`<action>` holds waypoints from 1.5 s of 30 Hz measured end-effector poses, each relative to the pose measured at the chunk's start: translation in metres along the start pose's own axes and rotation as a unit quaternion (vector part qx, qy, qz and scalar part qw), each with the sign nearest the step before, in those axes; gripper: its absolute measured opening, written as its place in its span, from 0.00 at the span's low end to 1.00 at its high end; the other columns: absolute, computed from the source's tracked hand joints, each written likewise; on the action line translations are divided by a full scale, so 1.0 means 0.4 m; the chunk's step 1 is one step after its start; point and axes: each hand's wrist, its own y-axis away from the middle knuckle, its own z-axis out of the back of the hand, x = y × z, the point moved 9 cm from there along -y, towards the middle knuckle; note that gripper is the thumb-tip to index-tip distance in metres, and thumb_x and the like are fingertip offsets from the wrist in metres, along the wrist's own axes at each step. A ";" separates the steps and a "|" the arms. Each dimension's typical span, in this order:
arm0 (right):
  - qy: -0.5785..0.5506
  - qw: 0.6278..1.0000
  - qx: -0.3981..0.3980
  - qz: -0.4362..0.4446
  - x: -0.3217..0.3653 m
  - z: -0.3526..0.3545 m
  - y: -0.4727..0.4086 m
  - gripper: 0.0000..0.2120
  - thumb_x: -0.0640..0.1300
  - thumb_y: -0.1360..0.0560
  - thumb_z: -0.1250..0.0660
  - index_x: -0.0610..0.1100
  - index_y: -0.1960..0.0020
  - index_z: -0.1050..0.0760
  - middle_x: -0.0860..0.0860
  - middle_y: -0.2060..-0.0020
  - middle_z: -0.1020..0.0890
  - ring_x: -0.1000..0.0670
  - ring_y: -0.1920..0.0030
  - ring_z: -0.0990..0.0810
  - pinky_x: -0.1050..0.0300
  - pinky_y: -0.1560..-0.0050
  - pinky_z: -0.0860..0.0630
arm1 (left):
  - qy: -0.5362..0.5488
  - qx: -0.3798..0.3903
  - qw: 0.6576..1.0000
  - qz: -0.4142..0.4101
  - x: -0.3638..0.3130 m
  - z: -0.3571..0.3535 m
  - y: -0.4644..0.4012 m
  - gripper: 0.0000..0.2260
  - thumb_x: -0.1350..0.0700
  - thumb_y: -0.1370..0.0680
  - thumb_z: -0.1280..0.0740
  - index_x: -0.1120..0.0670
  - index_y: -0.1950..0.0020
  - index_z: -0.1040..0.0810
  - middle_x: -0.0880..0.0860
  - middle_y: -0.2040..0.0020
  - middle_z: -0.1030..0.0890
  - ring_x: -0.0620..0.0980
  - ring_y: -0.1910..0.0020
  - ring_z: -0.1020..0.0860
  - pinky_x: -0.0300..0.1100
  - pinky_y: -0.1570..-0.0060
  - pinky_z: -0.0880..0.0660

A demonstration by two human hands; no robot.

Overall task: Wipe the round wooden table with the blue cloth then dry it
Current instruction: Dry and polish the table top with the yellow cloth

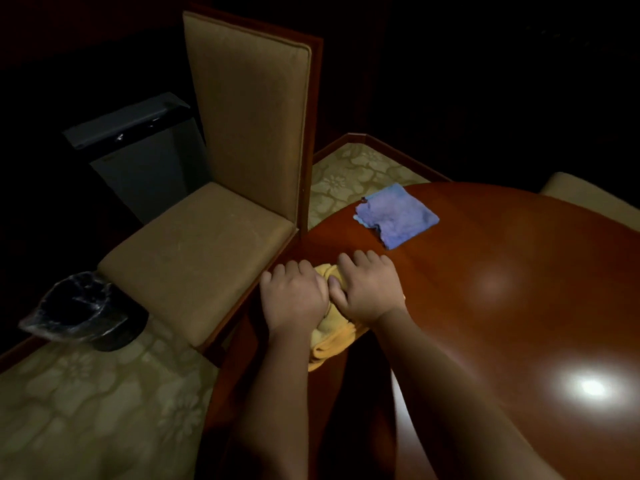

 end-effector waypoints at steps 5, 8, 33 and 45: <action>-0.018 1.000 0.001 -0.006 -0.010 0.081 0.186 0.17 0.56 0.25 0.44 0.43 0.60 0.28 0.47 0.69 0.29 0.44 0.69 0.31 0.53 0.66 0.42 | 0.010 0.036 0.999 -0.005 -0.066 0.057 0.162 0.15 0.53 0.28 0.46 0.56 0.70 0.26 0.53 0.73 0.25 0.54 0.74 0.27 0.44 0.69 0.32; -0.026 1.000 0.007 -0.012 -0.022 0.132 0.310 0.19 0.57 0.24 0.46 0.43 0.55 0.25 0.49 0.66 0.28 0.46 0.66 0.30 0.53 0.64 0.37 | 0.019 0.045 0.999 -0.006 -0.115 0.099 0.261 0.15 0.53 0.28 0.46 0.56 0.70 0.26 0.53 0.73 0.25 0.53 0.74 0.27 0.44 0.69 0.32; -0.019 0.995 0.026 -0.096 -0.158 0.407 0.962 0.17 0.57 0.27 0.42 0.44 0.53 0.23 0.49 0.64 0.25 0.45 0.64 0.27 0.53 0.62 0.37 | 0.084 0.084 0.986 -0.115 -0.472 0.287 0.771 0.15 0.53 0.26 0.47 0.53 0.68 0.26 0.49 0.72 0.26 0.50 0.73 0.27 0.42 0.69 0.32; -0.007 0.994 0.008 -0.112 -0.271 0.303 0.723 0.19 0.57 0.27 0.43 0.43 0.54 0.23 0.47 0.64 0.25 0.43 0.64 0.27 0.52 0.63 0.36 | 0.144 0.062 0.984 -0.083 -0.476 0.162 0.520 0.16 0.54 0.26 0.48 0.55 0.67 0.24 0.52 0.70 0.23 0.54 0.71 0.24 0.45 0.67 0.28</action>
